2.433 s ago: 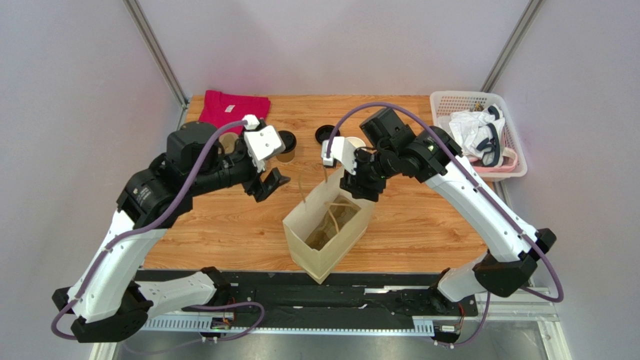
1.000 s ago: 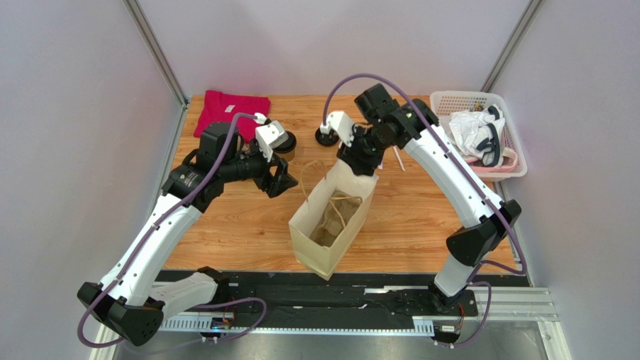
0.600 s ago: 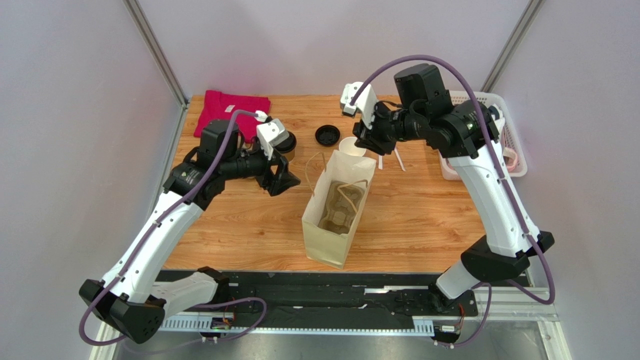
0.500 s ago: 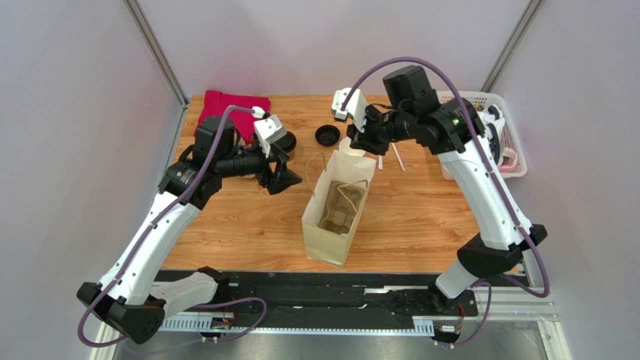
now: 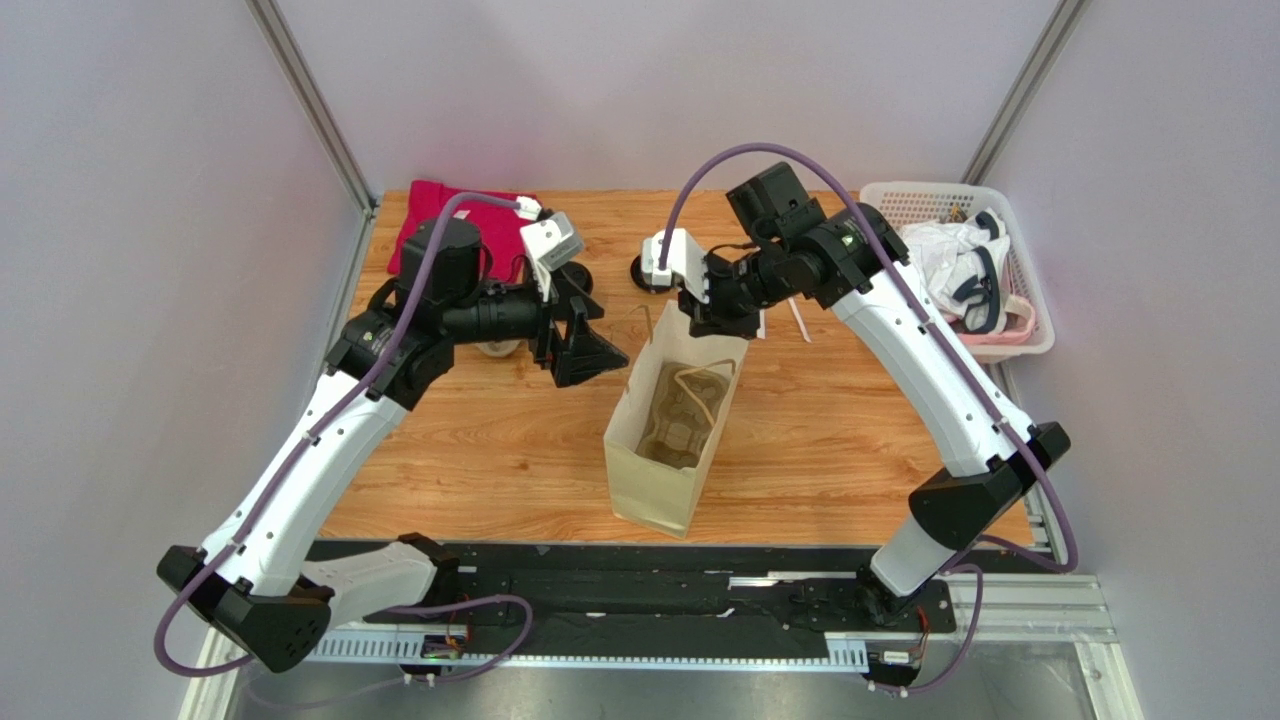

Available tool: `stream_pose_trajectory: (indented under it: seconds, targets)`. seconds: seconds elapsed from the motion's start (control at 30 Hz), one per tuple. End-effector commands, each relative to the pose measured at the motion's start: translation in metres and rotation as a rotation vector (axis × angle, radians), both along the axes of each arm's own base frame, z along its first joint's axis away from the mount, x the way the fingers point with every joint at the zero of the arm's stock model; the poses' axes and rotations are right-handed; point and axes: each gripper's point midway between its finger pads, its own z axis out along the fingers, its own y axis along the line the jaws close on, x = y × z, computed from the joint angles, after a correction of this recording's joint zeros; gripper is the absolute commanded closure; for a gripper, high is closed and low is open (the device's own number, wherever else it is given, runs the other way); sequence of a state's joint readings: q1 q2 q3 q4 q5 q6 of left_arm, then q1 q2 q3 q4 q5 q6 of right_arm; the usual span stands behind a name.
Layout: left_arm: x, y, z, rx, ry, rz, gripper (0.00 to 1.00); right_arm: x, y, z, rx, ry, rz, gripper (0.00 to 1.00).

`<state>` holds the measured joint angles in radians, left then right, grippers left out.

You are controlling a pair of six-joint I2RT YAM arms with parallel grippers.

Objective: Pack the takeout coffee

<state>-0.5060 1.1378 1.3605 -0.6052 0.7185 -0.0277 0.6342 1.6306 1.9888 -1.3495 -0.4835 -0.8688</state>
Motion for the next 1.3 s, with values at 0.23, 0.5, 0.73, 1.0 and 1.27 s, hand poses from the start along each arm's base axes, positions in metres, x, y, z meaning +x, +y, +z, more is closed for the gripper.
stream_pose_trajectory:
  seconds: [0.23, 0.5, 0.73, 1.0, 1.27]
  targets:
    - [0.023, -0.015, -0.015, 0.030, 0.100, 0.057, 0.59, -0.047, -0.030, -0.037, -0.129, -0.115, 0.433, 1.00]
    - [0.018, -0.038, -0.013, 0.043, 0.074, -0.073, 1.00, -0.115, -0.038, -0.022, -0.084, -0.122, 0.672, 1.00]
    - [0.000, -0.060, -0.019, 0.047, 0.109, -0.265, 1.00, -0.085, -0.026, -0.024, -0.124, -0.221, 0.694, 1.00]
    - [0.001, -0.059, -0.025, 0.060, 0.130, -0.254, 1.00, -0.004, -0.027, -0.009, -0.136, -0.283, 0.491, 0.99]
    - [0.000, -0.046, -0.022, 0.066, 0.089, -0.201, 1.00, 0.011, -0.032, 0.027, -0.051, -0.260, 0.141, 0.73]
